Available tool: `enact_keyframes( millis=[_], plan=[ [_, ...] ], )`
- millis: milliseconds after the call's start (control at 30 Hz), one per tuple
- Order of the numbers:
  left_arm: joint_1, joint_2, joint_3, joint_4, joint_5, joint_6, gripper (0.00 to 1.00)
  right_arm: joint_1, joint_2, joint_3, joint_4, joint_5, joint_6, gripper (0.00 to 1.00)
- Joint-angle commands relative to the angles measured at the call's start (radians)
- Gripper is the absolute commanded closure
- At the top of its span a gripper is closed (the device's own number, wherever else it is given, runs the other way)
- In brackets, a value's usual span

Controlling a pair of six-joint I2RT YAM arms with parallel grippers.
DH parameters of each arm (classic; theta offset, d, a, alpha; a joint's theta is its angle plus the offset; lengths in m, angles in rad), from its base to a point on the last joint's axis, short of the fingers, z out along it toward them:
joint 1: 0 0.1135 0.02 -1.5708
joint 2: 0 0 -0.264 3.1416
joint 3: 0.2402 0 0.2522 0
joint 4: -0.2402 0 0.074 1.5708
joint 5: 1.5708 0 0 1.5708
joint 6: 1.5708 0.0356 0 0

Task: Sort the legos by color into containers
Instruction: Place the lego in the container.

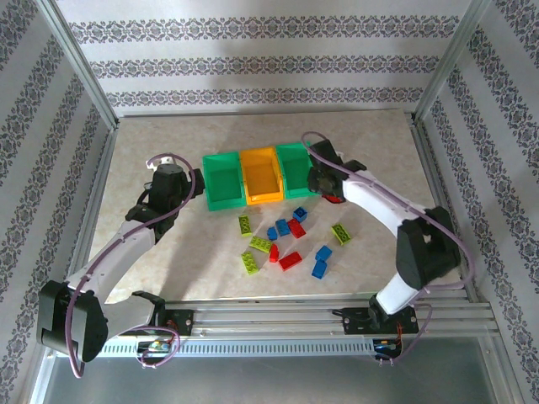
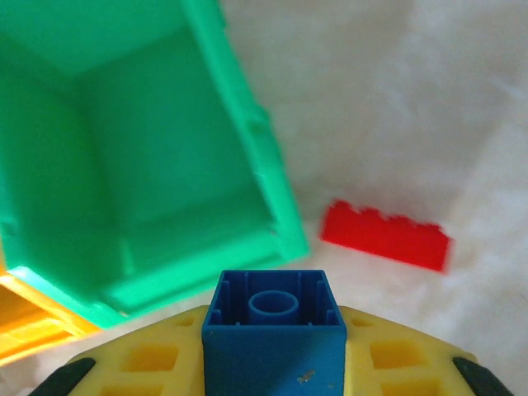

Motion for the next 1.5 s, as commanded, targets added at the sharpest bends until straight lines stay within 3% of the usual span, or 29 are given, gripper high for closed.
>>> enact_keyframes(
  millis=[0,300,667,933,1467],
  plan=[
    [-0.002,-0.027,-0.018,0.022,-0.007,-0.005,0.00,0.036,0.089,0.114,-0.025,0.039,-0.077,0.84],
    [0.005,-0.064,-0.035,0.003,-0.017,0.007,0.00,0.058,0.305,0.372,-0.119,0.122,-0.158,0.84],
    [0.008,-0.066,-0.045,0.007,0.001,0.002,0.00,0.039,0.371,0.398,-0.122,0.094,-0.141,0.74],
    [0.009,-0.062,-0.041,0.004,0.001,0.004,0.00,0.038,0.350,0.387,-0.117,0.092,-0.142,0.58],
    [0.010,-0.062,-0.034,0.004,0.016,0.006,0.00,0.045,0.139,0.228,-0.079,0.086,-0.093,0.51]
  ],
)
